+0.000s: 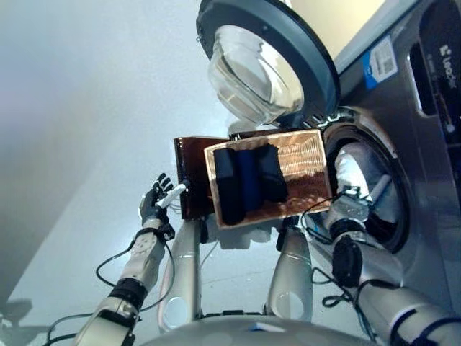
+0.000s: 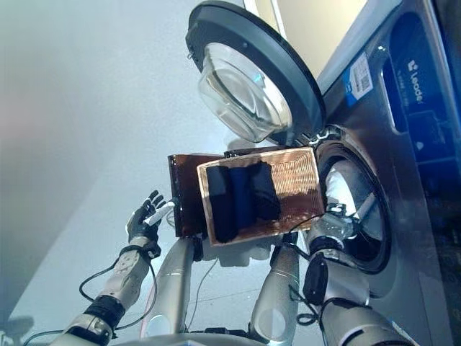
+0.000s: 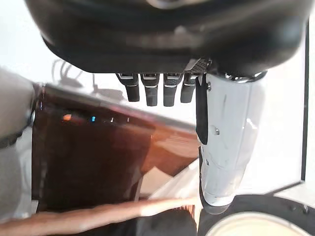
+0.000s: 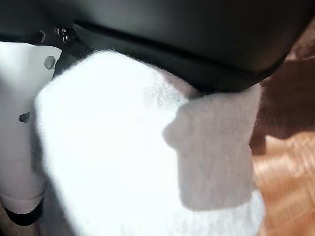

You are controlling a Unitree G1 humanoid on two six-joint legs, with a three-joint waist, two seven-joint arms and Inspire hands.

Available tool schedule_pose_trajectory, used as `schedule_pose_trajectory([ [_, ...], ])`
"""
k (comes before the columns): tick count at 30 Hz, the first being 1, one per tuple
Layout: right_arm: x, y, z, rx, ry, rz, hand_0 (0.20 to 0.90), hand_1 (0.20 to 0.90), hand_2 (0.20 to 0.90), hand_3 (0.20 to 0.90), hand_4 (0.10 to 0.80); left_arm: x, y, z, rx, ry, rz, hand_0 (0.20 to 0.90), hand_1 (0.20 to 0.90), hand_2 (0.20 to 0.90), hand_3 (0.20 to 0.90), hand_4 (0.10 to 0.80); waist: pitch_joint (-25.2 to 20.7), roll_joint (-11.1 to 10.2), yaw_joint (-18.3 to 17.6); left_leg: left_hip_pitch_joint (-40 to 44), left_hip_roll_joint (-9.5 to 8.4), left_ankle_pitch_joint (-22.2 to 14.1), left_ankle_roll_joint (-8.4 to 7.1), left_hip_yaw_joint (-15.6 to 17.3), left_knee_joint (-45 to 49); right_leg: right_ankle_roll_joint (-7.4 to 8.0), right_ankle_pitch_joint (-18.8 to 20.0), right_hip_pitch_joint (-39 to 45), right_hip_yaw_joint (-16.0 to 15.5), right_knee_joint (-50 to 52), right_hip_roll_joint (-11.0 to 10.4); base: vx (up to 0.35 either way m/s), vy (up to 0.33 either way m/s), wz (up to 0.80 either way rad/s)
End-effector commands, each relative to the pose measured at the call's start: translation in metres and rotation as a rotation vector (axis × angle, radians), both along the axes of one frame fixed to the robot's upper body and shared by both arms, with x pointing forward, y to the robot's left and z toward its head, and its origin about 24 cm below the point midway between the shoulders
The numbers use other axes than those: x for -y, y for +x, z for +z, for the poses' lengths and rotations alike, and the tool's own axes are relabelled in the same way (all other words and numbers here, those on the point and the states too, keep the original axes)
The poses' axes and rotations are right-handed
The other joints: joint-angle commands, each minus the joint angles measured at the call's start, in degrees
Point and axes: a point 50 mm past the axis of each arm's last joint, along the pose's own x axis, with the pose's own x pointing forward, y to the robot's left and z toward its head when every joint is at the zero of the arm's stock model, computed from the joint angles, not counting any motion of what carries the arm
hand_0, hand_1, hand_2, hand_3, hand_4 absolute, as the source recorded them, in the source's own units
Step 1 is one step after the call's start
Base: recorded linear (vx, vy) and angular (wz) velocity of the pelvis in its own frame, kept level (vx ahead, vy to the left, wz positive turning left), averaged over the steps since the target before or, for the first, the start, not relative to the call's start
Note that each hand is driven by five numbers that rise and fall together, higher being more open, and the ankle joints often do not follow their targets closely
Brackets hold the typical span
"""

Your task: Pick up the clothes and place them into the washing machine

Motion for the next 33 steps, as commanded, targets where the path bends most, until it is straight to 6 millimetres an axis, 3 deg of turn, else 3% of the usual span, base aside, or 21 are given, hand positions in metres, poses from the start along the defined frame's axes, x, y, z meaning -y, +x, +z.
schedule_pose_trajectory([
  [1,0.077,-0.025,0.045,-0.005,-0.189,-0.212,0.200,0.200,0.200,0.200,0.300,-0.003,0.005,0.020,0.121,0.047,-0.047,0.900,0.900,0.900,0.900,0.800,-3.44,2.07,0.60,0.40,5.03,-10.94,-5.31,-3.65,10.66,-0.73,10.29,0.39,1.93,-7.14,-2.70,0.000,0.000,0.00],
  [5,0.102,-0.037,0.063,-0.013,-0.165,-0.303,0.200,0.200,0.200,0.200,0.300,-0.006,0.005,0.025,0.141,0.055,-0.060,0.900,0.900,0.900,0.900,0.800,-3.66,2.79,0.94,-1.47,4.39,-11.92,-4.91,-3.66,13.25,-0.99,9.38,-2.02,3.16,-4.58,-3.03,-0.012,0.009,0.05],
  [11,0.120,-0.048,0.078,0.014,-0.158,-0.392,0.200,0.200,0.200,0.200,0.300,-0.006,0.002,0.026,0.144,0.044,-0.056,0.900,0.900,0.900,0.900,0.800,-4.42,3.39,1.03,-3.54,4.38,-13.14,-4.46,-3.56,15.85,-1.15,8.17,-4.63,4.39,-2.10,-2.97,0.003,0.004,0.03],
  [18,0.121,-0.056,0.069,-0.008,-0.091,-0.443,0.200,0.200,0.200,0.200,0.300,-0.003,0.002,0.024,0.134,0.026,-0.058,0.900,0.900,0.900,0.900,0.800,-4.88,3.39,0.90,-4.00,4.19,-13.52,-4.26,-3.43,16.18,-1.16,8.03,-5.01,4.75,-1.86,-3.05,0.011,0.002,-0.02],
  [19,0.118,-0.055,0.066,-0.010,-0.080,-0.439,0.529,0.529,0.529,0.529,0.535,-0.003,0.002,0.023,0.131,0.021,-0.050,0.900,0.900,0.900,0.900,0.800,-4.91,3.30,0.87,-4.05,4.26,-13.52,-4.23,-3.32,16.11,-1.20,8.16,-5.07,4.77,-1.96,-3.03,0.000,0.000,0.00],
  [20,0.117,-0.055,0.063,-0.018,-0.076,-0.433,0.639,0.639,0.639,0.639,0.614,-0.003,0.002,0.023,0.128,0.021,-0.047,0.900,0.900,0.900,0.900,0.800,-4.93,3.21,0.87,-4.09,4.30,-13.47,-4.23,-3.38,16.03,-1.21,8.19,-5.06,4.83,-2.02,-3.04,0.000,0.000,0.00],
  [21,0.115,-0.054,0.061,-0.021,-0.076,-0.425,0.900,0.900,0.900,0.900,0.800,-0.003,0.002,0.023,0.127,0.020,-0.045,0.900,0.900,0.900,0.900,0.800,-4.98,3.14,0.87,-4.09,4.33,-13.40,-4.25,-3.36,15.96,-1.26,8.22,-5.06,4.78,-2.05,-3.05,0.000,0.000,0.00],
  [33,0.096,-0.039,0.045,-0.056,-0.120,-0.260,0.900,0.900,0.900,0.900,0.800,-0.009,0.000,0.019,0.111,0.003,-0.016,0.900,0.900,0.900,0.900,0.800,-5.37,1.97,0.76,-1.80,4.88,-11.32,-5.07,-3.05,11.77,-1.17,10.05,-2.48,3.80,-5.88,-2.58,0.000,0.000,0.00],
])
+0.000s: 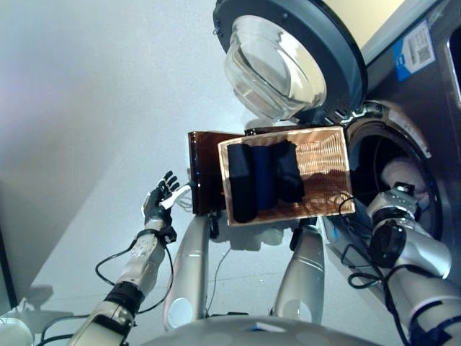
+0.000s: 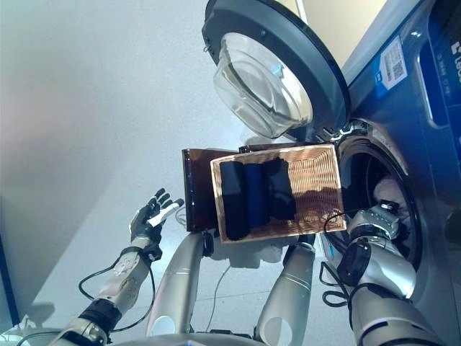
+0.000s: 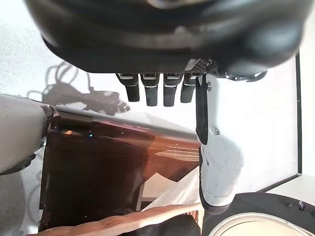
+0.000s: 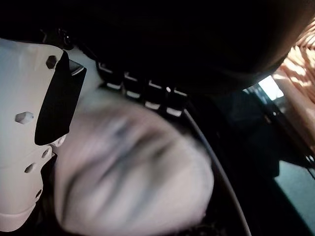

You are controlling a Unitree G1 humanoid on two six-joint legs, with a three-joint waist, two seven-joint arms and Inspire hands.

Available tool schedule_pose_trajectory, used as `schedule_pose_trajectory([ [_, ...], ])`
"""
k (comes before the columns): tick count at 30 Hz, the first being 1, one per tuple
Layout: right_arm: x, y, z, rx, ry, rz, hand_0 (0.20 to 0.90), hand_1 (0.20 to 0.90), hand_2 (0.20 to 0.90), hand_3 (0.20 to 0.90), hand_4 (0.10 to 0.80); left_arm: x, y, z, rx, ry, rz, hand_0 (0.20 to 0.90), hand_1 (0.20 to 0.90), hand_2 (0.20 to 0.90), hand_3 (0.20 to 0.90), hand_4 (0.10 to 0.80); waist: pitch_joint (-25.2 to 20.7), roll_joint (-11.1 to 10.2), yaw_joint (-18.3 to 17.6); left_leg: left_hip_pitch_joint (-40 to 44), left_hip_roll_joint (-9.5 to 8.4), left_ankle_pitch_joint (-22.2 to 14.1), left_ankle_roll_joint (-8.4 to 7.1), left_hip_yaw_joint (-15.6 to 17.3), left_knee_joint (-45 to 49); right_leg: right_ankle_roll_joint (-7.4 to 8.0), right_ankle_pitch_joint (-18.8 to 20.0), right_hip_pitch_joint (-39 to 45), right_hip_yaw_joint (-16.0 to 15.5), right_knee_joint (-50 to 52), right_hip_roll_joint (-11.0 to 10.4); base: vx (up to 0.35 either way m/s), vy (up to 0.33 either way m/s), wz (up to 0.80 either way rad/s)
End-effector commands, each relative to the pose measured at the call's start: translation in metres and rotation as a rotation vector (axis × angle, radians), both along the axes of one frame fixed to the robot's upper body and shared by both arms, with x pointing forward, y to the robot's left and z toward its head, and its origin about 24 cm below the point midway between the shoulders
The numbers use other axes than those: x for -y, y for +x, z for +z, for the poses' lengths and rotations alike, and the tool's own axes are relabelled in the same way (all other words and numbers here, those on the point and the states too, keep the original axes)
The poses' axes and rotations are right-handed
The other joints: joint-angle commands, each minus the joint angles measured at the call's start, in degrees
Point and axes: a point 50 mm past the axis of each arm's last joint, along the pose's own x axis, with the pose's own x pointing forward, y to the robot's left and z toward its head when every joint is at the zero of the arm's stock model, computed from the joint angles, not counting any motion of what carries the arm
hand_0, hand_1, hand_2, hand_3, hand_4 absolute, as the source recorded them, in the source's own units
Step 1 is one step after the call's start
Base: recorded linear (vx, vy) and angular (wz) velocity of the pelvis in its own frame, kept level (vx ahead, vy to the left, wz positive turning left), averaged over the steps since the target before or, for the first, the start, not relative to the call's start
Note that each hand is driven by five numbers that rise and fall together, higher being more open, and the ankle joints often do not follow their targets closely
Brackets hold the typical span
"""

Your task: Pick up the clothes and place them into the washing machine

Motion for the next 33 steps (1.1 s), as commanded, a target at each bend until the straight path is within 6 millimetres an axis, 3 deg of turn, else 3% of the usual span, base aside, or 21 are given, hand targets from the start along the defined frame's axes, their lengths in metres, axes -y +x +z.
schedule_pose_trajectory([
  [1,0.033,-0.016,0.021,-0.050,-0.250,-0.003,0.900,0.900,0.900,0.900,0.800,-0.019,0.003,0.013,0.083,0.008,0.066,0.900,0.900,0.900,0.900,0.800,-3.60,-1.24,-0.69,4.39,5.96,-9.31,-6.62,-4.00,6.27,-0.48,11.44,3.86,1.95,-10.98,-1.17,0.000,0.000,0.00],
  [9,0.003,0.016,0.027,-0.192,-0.527,0.354,0.900,0.900,0.900,0.900,0.800,-0.026,0.003,0.016,0.101,0.040,0.079,0.900,0.900,0.900,0.900,0.800,-2.66,-2.65,-0.63,5.10,6.14,-8.93,-6.85,-3.97,6.80,-0.82,11.90,4.89,2.03,-10.77,-0.95,-0.004,-0.001,0.00],
  [12,-0.024,0.030,0.016,-0.449,-0.793,0.695,0.900,0.900,0.900,0.900,0.800,-0.031,0.003,0.017,0.107,0.061,0.089,0.900,0.900,0.900,0.900,0.800,-2.18,-3.26,-0.49,5.37,6.38,-8.42,-6.85,-3.77,6.71,-1.14,12.21,4.98,1.93,-10.86,-0.81,-0.023,-0.010,-0.01],
  [14,-0.036,0.035,0.013,-0.528,-0.903,0.804,0.900,0.900,0.900,0.900,0.800,-0.032,0.005,0.018,0.117,0.076,0.092,0.900,0.900,0.900,0.900,0.800,-1.89,-3.41,-0.58,5.48,6.46,-8.22,-6.85,-3.79,6.55,-1.18,12.48,5.01,1.92,-11.00,-0.75,0.000,0.000,0.00],
  [19,-0.055,0.035,-0.003,-0.687,-1.022,0.957,0.900,0.900,0.900,0.900,0.800,-0.035,0.006,0.021,0.134,0.088,0.112,0.900,0.900,0.900,0.900,0.800,-1.65,-3.37,-0.51,5.48,6.39,-7.98,-6.82,-3.91,6.46,-1.25,12.63,5.16,1.93,-11.08,-0.69,0.000,0.000,0.00],
  [20,-0.070,0.036,-0.013,-0.721,-1.063,1.039,0.900,0.900,0.900,0.900,0.800,-0.034,0.009,0.024,0.151,0.096,0.118,0.900,0.900,0.900,0.900,0.800,-1.55,-3.27,-0.36,5.50,6.34,-7.86,-6.74,-3.96,6.35,-1.28,12.68,5.19,1.78,-11.09,-0.68,0.000,0.000,0.00],
  [21,-0.071,0.036,-0.013,-0.721,-1.063,1.039,0.900,0.900,0.900,0.900,0.800,-0.034,0.009,0.024,0.151,0.096,0.118,0.900,0.900,0.900,0.900,0.800,-1.56,-3.28,-0.37,5.50,6.33,-7.86,-6.73,-3.96,6.35,-1.28,12.67,5.19,1.78,-11.08,-0.69,0.000,0.000,0.00],
  [25,-0.101,0.035,-0.030,-0.761,-1.153,1.182,0.900,0.900,0.900,0.900,0.800,-0.036,0.011,0.023,0.150,0.111,0.144,0.900,0.900,0.900,0.900,0.800,-1.31,-3.39,-0.42,5.57,6.39,-7.64,-6.58,-3.87,6.15,-1.26,12.89,5.18,1.55,-11.15,-0.57,0.000,0.000,0.00],
  [26,-0.117,0.035,-0.036,-0.782,-1.217,1.250,0.900,0.900,0.900,0.900,0.800,-0.034,0.013,0.022,0.145,0.117,0.152,0.900,0.900,0.900,0.900,0.800,-1.15,-3.49,-0.54,5.89,6.48,-7.52,-6.54,-3.71,5.85,-1.25,13.00,5.26,1.42,-11.27,-0.54,0.000,0.000,0.00],
  [33,-0.148,0.035,-0.045,-0.815,-1.337,1.375,0.900,0.900,0.900,0.900,0.800,-0.027,0.016,0.021,0.140,0.120,0.157,0.900,0.900,0.900,0.900,0.800,-1.08,-3.50,-0.88,6.35,6.49,-7.24,-6.47,-3.57,5.22,-1.17,13.45,5.80,1.36,-11.84,-0.54,0.000,0.002,0.00],
])
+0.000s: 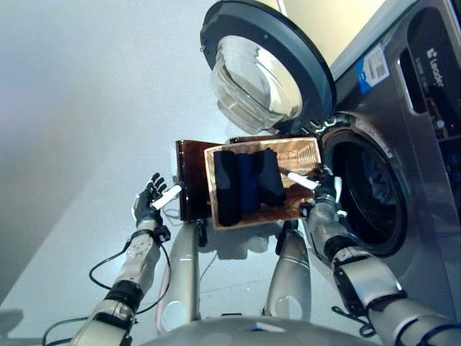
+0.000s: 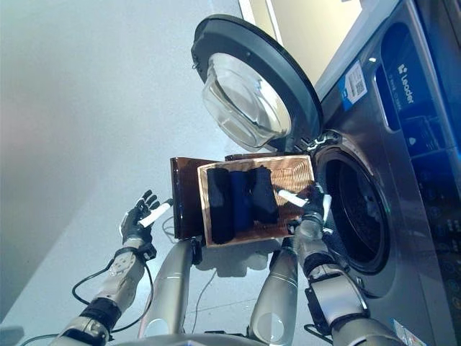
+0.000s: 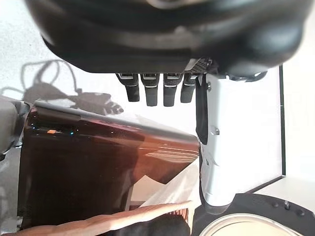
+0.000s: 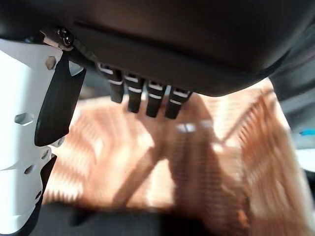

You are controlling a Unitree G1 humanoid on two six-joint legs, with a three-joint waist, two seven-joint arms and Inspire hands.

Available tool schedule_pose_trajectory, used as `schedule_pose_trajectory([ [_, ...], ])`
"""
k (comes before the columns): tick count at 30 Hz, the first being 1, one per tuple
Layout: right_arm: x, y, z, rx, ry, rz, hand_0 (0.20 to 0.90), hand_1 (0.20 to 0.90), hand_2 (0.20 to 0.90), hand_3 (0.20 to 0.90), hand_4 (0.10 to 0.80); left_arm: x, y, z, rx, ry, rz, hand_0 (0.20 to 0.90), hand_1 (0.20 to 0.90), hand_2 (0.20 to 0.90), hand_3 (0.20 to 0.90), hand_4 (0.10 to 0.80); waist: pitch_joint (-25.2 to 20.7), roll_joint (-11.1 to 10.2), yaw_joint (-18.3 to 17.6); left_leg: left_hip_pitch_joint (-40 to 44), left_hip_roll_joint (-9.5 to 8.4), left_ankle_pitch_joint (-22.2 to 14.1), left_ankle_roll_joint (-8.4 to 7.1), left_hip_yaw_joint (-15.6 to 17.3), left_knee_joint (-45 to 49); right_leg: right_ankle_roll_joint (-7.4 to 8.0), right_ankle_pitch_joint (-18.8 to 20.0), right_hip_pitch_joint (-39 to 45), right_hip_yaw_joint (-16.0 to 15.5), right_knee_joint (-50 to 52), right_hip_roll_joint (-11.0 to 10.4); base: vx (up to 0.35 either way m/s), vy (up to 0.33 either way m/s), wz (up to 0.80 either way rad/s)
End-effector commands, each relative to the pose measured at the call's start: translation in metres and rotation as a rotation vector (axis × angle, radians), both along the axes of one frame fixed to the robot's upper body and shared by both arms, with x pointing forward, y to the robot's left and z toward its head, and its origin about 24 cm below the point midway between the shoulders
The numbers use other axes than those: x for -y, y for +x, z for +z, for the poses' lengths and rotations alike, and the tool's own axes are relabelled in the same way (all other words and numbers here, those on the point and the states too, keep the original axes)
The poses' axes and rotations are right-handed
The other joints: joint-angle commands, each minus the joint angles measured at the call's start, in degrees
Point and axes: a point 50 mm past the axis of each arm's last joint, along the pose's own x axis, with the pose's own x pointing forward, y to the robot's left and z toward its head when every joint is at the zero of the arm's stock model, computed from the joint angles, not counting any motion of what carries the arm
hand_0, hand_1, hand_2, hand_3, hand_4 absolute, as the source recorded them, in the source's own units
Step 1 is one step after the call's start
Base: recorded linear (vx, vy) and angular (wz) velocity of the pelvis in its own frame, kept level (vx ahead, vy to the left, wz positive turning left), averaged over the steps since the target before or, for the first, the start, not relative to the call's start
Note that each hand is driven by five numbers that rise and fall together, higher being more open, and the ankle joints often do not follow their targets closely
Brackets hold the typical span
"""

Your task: Pick up the clothes and place them into the washing machine

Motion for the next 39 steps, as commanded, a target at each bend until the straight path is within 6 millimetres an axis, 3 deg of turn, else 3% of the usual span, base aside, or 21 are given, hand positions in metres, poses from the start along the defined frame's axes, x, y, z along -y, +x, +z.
schedule_pose_trajectory([
  [1,-0.002,0.013,0.019,0.079,-0.088,0.070,0.900,0.900,0.900,0.900,0.800,-0.010,0.017,0.026,0.158,0.050,0.044,0.900,0.900,0.900,0.900,0.800,-0.23,0.95,0.78,2.27,5.71,-7.81,-5.86,-3.53,7.52,-2.46,12.71,2.02,1.37,-9.80,-1.47,0.000,0.000,0.00],
  [17,-0.013,0.025,0.025,0.000,-0.277,0.177,0.900,0.900,0.900,0.900,0.800,-0.004,0.020,0.028,0.164,0.063,0.015,0.900,0.900,0.900,0.900,0.800,-0.20,1.79,2.33,2.34,4.99,-7.34,-5.66,-3.54,6.90,-2.09,13.20,3.49,0.24,-10.87,-2.09,0.001,0.000,0.01],
  [39,0.008,0.029,0.030,-0.167,-0.423,0.052,0.900,0.900,0.900,0.900,0.800,0.000,0.017,0.041,0.216,0.094,-0.076,0.900,0.900,0.900,0.900,0.800,0.91,4.49,5.94,-1.05,3.77,-8.47,-4.64,-3.77,10.77,-2.58,11.55,0.25,1.01,-6.43,-2.67,-0.002,0.007,0.03],
])
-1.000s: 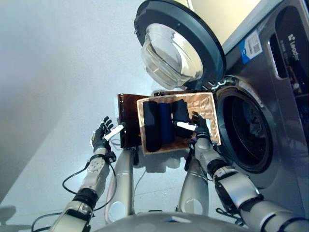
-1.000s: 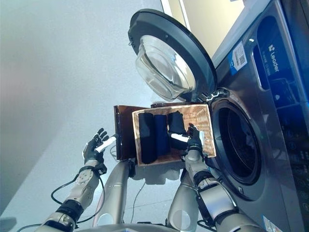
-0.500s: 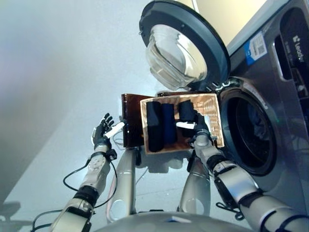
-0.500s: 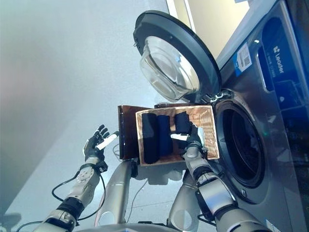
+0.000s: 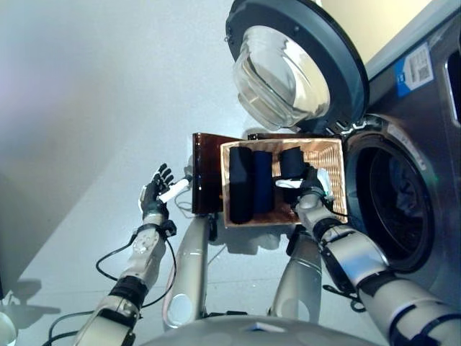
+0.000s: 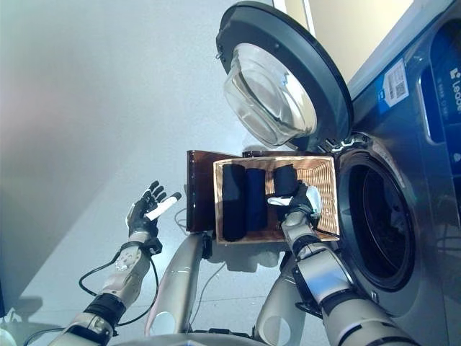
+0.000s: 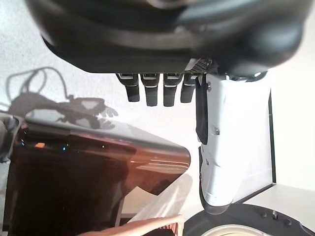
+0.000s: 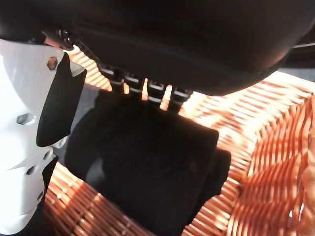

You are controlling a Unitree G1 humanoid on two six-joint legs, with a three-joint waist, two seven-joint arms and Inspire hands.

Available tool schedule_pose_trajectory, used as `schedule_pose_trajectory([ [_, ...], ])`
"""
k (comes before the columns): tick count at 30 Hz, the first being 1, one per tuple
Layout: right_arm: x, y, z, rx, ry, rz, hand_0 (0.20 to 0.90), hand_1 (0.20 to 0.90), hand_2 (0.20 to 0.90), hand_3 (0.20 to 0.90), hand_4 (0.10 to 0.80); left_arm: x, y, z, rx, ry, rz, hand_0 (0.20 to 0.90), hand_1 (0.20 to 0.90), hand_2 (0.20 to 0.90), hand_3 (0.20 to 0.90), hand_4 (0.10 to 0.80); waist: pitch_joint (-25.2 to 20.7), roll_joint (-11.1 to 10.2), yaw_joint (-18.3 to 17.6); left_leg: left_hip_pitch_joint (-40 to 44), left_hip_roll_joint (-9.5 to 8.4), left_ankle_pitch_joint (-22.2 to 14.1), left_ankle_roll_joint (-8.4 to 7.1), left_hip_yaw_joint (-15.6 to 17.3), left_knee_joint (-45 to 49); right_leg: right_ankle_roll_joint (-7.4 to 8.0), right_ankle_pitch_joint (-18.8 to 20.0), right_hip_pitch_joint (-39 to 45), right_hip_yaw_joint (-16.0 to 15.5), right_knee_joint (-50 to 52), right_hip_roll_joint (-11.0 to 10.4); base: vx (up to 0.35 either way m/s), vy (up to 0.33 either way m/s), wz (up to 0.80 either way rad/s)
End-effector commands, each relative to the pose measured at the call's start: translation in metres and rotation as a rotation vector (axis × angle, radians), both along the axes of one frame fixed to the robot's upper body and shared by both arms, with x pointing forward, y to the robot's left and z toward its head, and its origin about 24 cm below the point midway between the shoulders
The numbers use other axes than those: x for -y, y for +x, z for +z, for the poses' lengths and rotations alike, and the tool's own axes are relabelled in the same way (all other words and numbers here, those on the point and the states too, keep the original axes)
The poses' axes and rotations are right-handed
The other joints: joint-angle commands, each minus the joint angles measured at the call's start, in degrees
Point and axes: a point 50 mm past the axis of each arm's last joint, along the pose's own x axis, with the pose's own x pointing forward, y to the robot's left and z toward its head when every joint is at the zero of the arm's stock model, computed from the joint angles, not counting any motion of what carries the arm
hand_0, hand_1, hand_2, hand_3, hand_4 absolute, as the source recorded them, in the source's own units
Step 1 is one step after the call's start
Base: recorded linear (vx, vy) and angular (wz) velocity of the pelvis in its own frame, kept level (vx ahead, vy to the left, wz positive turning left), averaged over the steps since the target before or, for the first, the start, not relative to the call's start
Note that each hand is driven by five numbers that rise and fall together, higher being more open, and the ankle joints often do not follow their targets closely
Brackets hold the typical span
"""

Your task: Pick up the clothes and place them into the washing machine

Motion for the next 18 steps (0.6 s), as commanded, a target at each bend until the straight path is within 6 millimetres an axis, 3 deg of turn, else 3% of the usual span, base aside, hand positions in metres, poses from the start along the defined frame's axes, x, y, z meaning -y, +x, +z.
schedule_pose_trajectory([
  [1,0.0102,0.0069,0.0135,0.046,-0.056,-0.043,0.900,0.900,0.900,0.900,0.800,-0.0125,0.0073,0.0282,0.144,0.083,-0.016,0.900,0.900,0.900,0.900,0.800,-1.01,1.06,1.57,-0.75,4.71,-8.76,-4.22,-2.48,10.84,-1.17,13.37,0.25,2.32,-8.91,-1.64,0.000,0.000,0.00],
  [18,0.0182,0.0035,0.0156,0.061,-0.119,-0.133,0.900,0.900,0.900,0.900,0.800,-0.0102,0.0091,0.0365,0.177,0.105,-0.014,0.900,0.900,0.900,0.900,0.800,-1.08,1.41,0.97,-2.04,4.76,-9.36,-4.04,-2.24,11.69,-1.07,13.16,-1.93,3.36,-7.72,-1.52,0.000,0.002,0.01],
])
